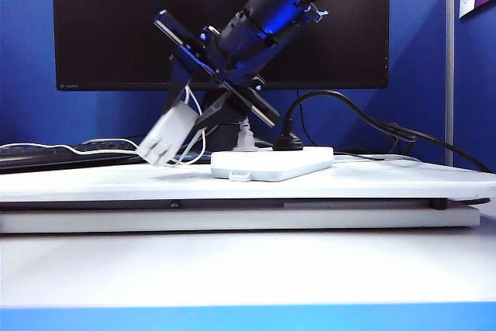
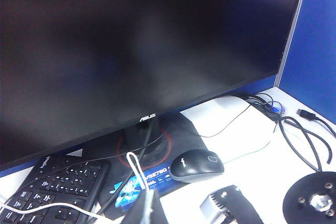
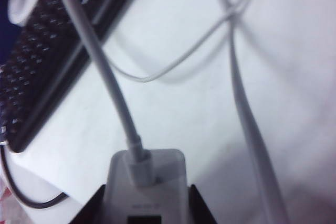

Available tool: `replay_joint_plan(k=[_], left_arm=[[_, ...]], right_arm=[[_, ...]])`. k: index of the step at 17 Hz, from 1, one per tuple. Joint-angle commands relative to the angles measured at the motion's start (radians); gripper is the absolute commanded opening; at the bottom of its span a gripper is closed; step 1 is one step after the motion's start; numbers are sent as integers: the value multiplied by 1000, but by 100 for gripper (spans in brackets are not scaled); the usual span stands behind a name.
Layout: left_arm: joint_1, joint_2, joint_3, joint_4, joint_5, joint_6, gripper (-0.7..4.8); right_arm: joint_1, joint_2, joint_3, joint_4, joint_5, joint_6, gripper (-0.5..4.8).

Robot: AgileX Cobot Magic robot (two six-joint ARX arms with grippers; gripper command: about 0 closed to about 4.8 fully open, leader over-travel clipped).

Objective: Unplug the white charger from the socket, then place it next to the socket.

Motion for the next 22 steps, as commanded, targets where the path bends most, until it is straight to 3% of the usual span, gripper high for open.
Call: replay_joint_plan(k=[1,2,5,7,15,17,18,22], left_arm=[[0,-9,5,9,0,3,-5],[0,-9,5,9,0,3,-5],[0,-16,5,9,1,3,-5],[0,-21,5,6,1,3,-5],[0,-40,5,9,8,3,-5],[0,-44,5,8,8,3,-5],[0,-46,5,11,8,3,-5],[0,-47,6,28,8,3,-5]], right_arm=[[-1,-8,3,8,15,-4,187],[-1,-8,3,8,16,14,220],[-1,-15,3,19,16,47,224],[-1,-34,3,18,33,47,290],[-1,-185,4,30,132,-126,283],[0,-223,4,-18,121,-156,218],[2,-252,4,-88,121,-206,-14],[21,-246,3,-287,121,-451,-2]])
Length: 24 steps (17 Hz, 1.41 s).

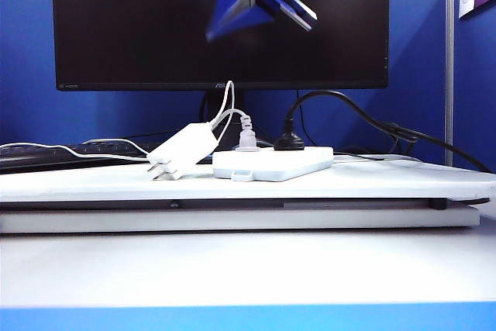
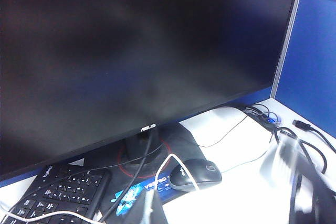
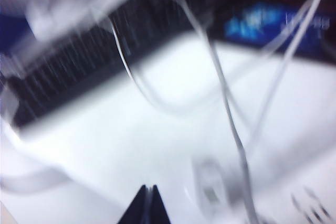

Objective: Unplug the white charger from the socket, then place it next to the socket.

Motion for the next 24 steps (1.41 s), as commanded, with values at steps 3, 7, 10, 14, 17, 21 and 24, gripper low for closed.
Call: replay_joint_plan(k=[3,7,10,14,17,21,24], left_arm=[[0,-5,6,34,5,3,-5],[0,-5,9,33,23,3,-5],[0,-5,9,33,23,3,-5],[0,-5,10,31,23,3,-5],[0,-18,12,34,23,3,-5],[0,-85,12,69,23,-4,-5],[0,-177,12,83,106,-5,-5]], right_arm=[[29,79,1,-137,1,-159,-2],[31,182,1,-68,7,-160,-2],[31,219,2,0,7,-159,-2],[30,229,2,19,-2,-183,-2],[30,144,2,34,8,-238,-2],[20,-66,2,124,7,-286,-2],[20,-253,2,222,12,-288,-2]])
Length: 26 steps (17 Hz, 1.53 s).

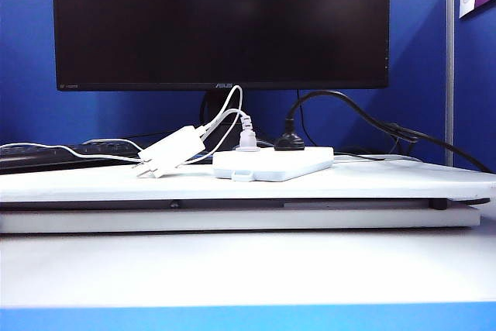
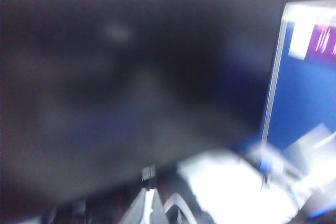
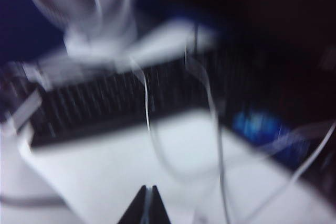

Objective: Unplug the white charger from the socket, then place it next to the socket.

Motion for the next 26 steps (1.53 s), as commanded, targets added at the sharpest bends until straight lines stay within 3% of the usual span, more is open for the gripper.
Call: replay_joint_plan(k=[1,6,8,10,14,18,21,23,26], left_arm=[[-1,-114,7,0,115,-4,-5],[-1,-331,7,-197,114,-3,-5],[-1,-434,6,-335,114,-3,-5],[-1,-529,6,-581,107,-3,-5],[0,-621,-39,-749,84,-48,-5],[-1,-744,-332,-648,76,-49,-5],[-1,-762,-583,-397,54,-87,-5],[-1,-757,-708,-227,49,-138,-5],[-1,-747,-846,-67,10,-138,-5]], right_arm=[[0,-177,3,69,20,-7,-2],[2,-362,2,-14,24,-16,-2],[47,-433,-32,-70,109,-109,-2],[132,-529,-174,-54,181,-216,-2],[200,-690,-541,158,241,-200,-2],[198,-808,-756,201,391,-154,-2],[198,-861,-847,200,474,-143,-2],[198,-880,-909,200,475,-113,-1],[197,-888,-1004,207,464,-98,-1]])
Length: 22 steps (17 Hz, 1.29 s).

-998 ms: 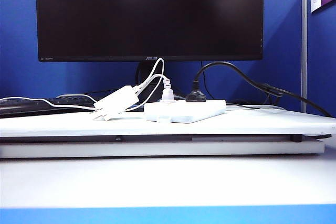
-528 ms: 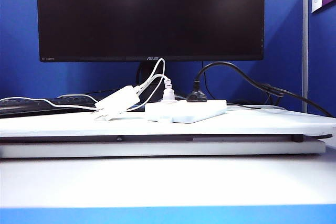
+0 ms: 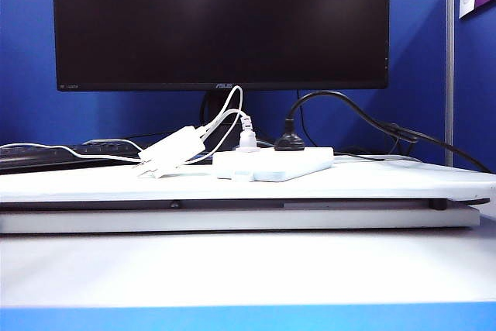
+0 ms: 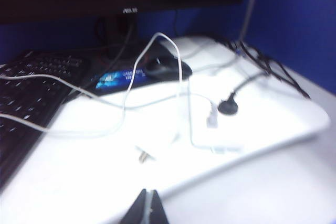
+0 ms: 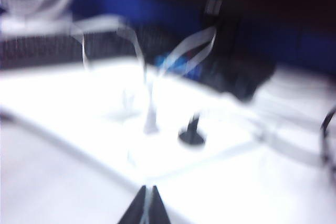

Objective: Unplug the white charger from the socket, then place it next to the socket.

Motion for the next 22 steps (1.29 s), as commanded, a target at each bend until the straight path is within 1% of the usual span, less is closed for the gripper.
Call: replay_joint_plan(k=[1,4,6,10,13,16,22], left_arm=[[0,13,-94,146,-44,-10,-5],[0,19,-184,163,-47,-14,-5],[0,18,-243,185,-47,-14,-5],[0,18,-332,232,-47,-5,-5],[0,18,-383,272,-47,-1,-5],[0,18,-432,318,-47,21,-5],[0,18,-491,316,-43,19,-5]], right_arm=[[-2,-3,-85,28,-8,16,-1],[-7,-3,-173,82,-8,62,-1],[-17,-3,-240,152,-8,75,-1],[-47,-3,-312,167,-5,93,-1],[-52,-3,-328,166,-8,95,-1],[-52,-3,-328,171,-12,94,-1],[-50,-3,-331,158,-8,93,-1]])
